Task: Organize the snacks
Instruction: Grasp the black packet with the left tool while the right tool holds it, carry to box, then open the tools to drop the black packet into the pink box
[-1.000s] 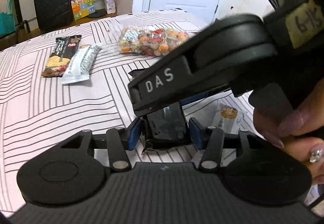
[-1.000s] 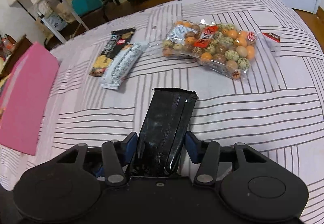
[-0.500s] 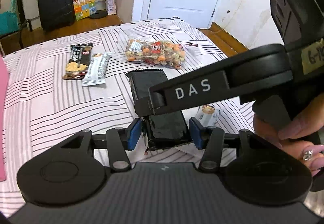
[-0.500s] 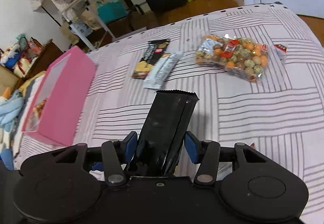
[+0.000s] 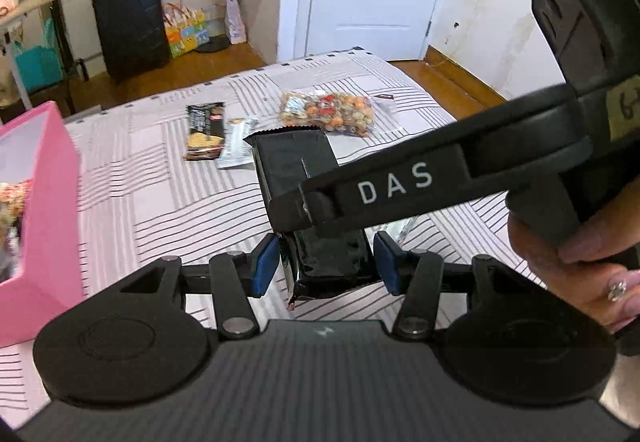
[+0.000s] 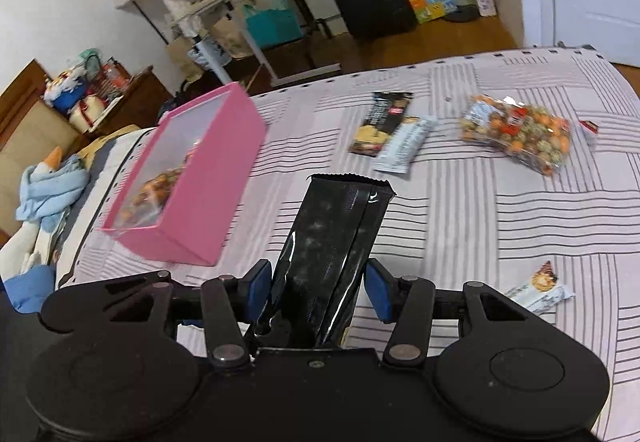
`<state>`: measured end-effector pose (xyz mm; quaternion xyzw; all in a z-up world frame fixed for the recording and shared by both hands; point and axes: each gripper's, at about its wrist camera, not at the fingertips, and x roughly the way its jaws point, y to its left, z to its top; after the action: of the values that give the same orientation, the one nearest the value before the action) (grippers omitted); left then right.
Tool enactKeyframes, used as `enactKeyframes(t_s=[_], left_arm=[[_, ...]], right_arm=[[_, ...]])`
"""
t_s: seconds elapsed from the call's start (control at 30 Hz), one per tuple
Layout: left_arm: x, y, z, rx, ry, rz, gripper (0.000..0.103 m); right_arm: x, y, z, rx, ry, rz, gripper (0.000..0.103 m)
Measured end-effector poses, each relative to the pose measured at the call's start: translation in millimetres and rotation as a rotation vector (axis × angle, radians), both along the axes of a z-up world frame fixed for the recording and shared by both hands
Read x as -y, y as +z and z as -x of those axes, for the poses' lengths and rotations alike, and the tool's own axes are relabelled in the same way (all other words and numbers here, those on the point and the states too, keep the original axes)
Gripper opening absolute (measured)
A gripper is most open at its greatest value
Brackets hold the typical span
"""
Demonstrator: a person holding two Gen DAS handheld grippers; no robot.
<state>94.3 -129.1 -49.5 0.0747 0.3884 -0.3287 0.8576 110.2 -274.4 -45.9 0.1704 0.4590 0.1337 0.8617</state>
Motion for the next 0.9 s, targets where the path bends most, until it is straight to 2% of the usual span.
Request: enactKeyframes(t_s=[0.23, 0.43, 0.53, 0.7, 0.77, 0.9], left_arm=[[-49.6, 23.9, 15.6, 0.029, 0.053, -0.024, 0.050], [-99.2, 39.0, 9.3, 0.067, 0.141, 0.028, 0.050], [-119.4, 42.7, -2.3, 0.091, 0.189, 0.042, 0.050], [-156.6, 41.2, -28.0, 0.127, 0.259, 0.039, 0.050], [-173.8, 40.6, -40.5, 0.130, 0.292, 0.047, 0.050], [-202.3, 33.1, -68.5, 0.112, 0.341, 0.074, 0.049]], right_arm=[[-51.6, 30.0, 0.8, 0.016, 0.112, -0.002, 0.056], [-97.9, 52.3, -18.1, 0.074, 0.200, 0.030, 0.056], [-113.0, 52.1, -38.6, 0.083, 0.220, 0.000, 0.054], [-143.0, 47.7, -71.2, 0.132, 0.266, -0.027, 0.042], [-152.5, 43.5, -84.1, 0.153, 0.278, -0.044, 0.036], [-169.7, 29.4, -110.0, 0.148, 0.291, -0.077, 0.034]])
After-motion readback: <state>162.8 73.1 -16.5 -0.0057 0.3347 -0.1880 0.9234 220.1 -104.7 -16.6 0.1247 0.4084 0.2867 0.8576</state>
